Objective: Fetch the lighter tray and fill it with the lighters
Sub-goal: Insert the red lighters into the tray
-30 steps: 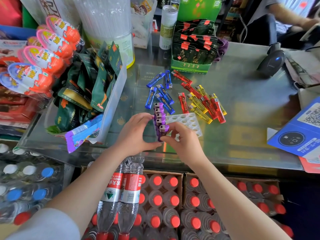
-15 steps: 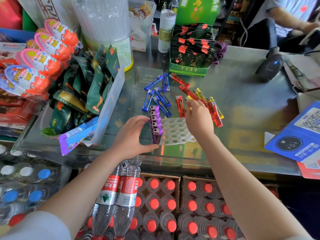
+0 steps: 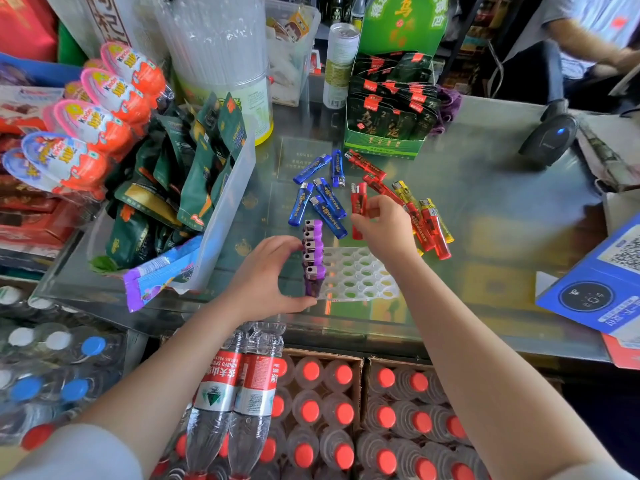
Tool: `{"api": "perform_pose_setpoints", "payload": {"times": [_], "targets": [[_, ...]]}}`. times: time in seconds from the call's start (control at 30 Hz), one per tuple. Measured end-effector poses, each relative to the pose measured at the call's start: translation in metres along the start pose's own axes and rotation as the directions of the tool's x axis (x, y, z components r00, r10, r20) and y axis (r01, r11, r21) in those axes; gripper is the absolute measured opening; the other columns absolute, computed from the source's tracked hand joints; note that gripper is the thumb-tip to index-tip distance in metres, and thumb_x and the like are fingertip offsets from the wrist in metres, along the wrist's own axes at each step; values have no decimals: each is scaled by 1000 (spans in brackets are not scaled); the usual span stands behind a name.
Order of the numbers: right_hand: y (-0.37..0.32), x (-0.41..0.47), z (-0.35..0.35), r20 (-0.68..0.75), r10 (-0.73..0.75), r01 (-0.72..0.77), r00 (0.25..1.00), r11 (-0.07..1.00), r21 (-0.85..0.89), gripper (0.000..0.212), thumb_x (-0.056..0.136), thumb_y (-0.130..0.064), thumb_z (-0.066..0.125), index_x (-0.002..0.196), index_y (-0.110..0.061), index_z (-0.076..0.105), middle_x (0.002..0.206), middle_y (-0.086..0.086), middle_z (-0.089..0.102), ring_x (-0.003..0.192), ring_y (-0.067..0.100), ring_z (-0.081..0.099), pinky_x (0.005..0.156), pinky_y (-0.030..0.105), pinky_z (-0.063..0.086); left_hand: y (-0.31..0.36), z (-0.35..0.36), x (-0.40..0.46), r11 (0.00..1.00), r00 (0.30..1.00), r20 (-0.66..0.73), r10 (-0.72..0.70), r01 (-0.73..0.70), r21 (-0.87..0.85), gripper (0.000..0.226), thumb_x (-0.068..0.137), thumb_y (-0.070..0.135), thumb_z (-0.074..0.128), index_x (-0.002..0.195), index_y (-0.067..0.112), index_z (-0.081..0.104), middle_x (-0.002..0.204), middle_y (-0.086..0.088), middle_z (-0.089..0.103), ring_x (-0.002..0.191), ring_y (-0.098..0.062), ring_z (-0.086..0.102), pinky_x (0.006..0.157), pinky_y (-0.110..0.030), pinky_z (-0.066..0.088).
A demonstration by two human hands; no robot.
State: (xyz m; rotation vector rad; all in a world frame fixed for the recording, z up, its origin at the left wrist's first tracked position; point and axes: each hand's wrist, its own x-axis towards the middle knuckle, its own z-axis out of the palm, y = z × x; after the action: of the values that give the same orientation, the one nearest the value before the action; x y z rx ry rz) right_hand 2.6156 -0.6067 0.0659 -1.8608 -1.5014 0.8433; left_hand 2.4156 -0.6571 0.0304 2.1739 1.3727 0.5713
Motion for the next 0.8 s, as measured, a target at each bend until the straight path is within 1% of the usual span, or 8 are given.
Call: {"api": "perform_pose_setpoints", "payload": {"times": [0.07,0.1,0.17,0.27,0.4,0.53,0.63,0.8], "targets": [[-2,-15,-6,43,-38,24,998,961,277,8,83,-12,62,87,-15,56,83,1,63,66,15,63,57,23,48,-1,0,0,1000,1000,3,5,-5,7,85,53,64,60,121,15,49,127,2,49,118,-12,38,96,-21,24],[-1,-23,-6,68,-79,52,995,943,329,12,83,-9,62,82,-18,55,83,3,65,65,15,64,58,24,50,-1,0,0,1000,1000,1,9,-9,9,85,53,64,60,121,15,49,127,2,49,118,-12,38,96,-21,24],[1,-36,-5,101,-133,86,986,924,372,21,82,-4,61,77,-23,52,80,4,66,62,14,62,58,23,51,0,-1,-1,1000,1000,1,15,-15,-5,84,53,64,61,121,17,49,126,3,49,117,-11,38,95,-23,25],[5,-46,2,98,-138,87,986,909,407,23,81,-2,62,78,-23,53,77,1,66,59,6,61,58,21,50,0,-1,-1,999,1000,12,17,-17,-28,83,53,63,61,122,18,49,125,5,49,116,-10,38,95,-25,27],[4,-45,8,70,-152,118,986,928,354,23,80,-3,64,81,-24,53,74,-9,62,54,1,59,56,18,49,-1,-1,-2,1000,1000,24,11,-10,-30,85,53,64,61,123,18,48,126,4,48,118,-11,38,97,-26,28],[2,-44,11,112,-190,160,975,959,235,20,78,-6,67,89,-19,56,81,-2,65,54,-2,61,57,13,51,0,-2,-2,999,1000,30,5,-3,-45,86,52,64,62,124,19,47,127,5,47,119,-11,37,96,-24,27],[1,-49,12,118,-242,232,963,968,94,23,78,-10,69,84,-24,53,76,-9,60,58,2,56,55,6,43,1,-3,-2,999,999,33,1,0,-48,86,52,64,61,124,20,47,127,6,47,119,-9,35,95,-23,26],[0,-50,11,109,-263,259,959,965,52,23,78,-12,69,84,-24,51,80,-7,60,64,14,55,57,11,40,0,-2,-2,999,999,32,0,1,-42,86,52,64,61,124,20,47,127,5,48,120,-11,37,97,-25,27]]}}
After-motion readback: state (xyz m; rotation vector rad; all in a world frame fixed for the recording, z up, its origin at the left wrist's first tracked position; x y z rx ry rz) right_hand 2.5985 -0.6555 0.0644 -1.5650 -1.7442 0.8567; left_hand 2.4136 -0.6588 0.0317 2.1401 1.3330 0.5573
